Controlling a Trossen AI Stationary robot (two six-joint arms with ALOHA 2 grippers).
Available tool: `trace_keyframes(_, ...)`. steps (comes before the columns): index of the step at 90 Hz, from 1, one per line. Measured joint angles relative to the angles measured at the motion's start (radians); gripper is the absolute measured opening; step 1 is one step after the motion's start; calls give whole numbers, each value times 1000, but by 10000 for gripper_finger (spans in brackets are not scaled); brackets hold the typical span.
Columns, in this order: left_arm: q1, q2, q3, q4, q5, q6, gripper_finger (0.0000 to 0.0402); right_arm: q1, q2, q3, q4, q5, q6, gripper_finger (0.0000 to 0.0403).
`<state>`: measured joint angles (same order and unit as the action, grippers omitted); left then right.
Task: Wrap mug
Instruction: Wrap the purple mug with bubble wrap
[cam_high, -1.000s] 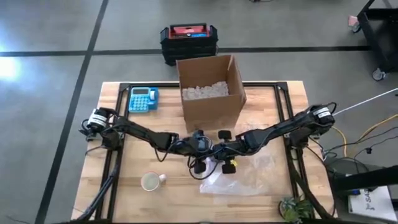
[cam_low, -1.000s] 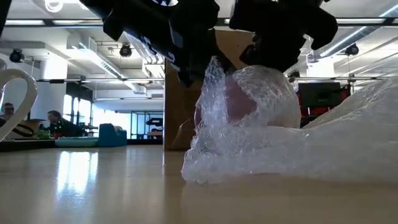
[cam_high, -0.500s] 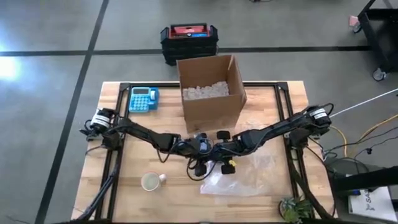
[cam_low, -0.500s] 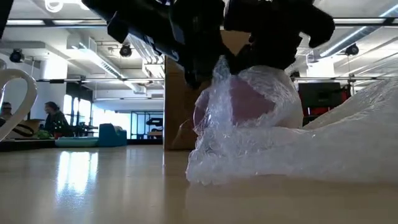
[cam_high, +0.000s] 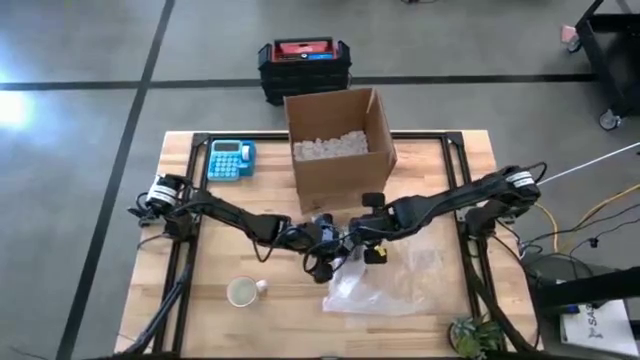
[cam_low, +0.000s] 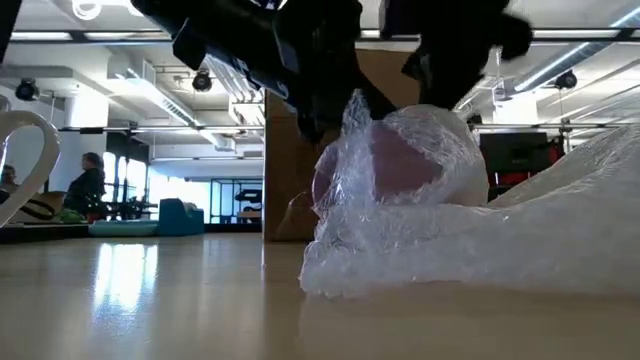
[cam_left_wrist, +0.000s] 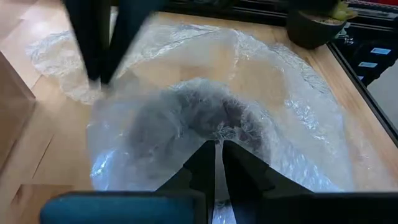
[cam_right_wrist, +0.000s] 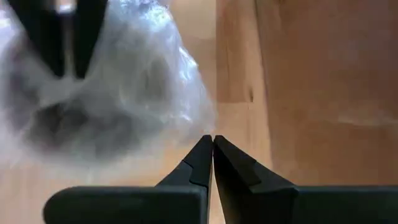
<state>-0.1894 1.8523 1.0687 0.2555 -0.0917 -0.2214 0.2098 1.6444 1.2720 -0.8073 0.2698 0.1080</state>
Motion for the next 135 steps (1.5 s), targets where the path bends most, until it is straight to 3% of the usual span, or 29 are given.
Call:
trace_keyframes(19, 0, 0, 0, 4, -1, 0, 21, 29, -3, -13, 95, -97, -33, 0)
trace_keyframes(47, 0, -9, 0, -7, 4, 17, 21, 30, 17, -92, 199, -96, 14, 0)
trace_keyframes(78, 6, -135, -6, -62, -1, 24, 21, 30, 19, -98, 225, -88, 7, 0)
trace_keyframes(103, 11, -35, -5, 26, -22, 31, 21, 30, 19, -98, 224, -87, 5, 0)
trace_keyframes(135, 11, -27, -2, 24, -23, 34, 21, 30, 20, -99, 228, -90, 5, 0)
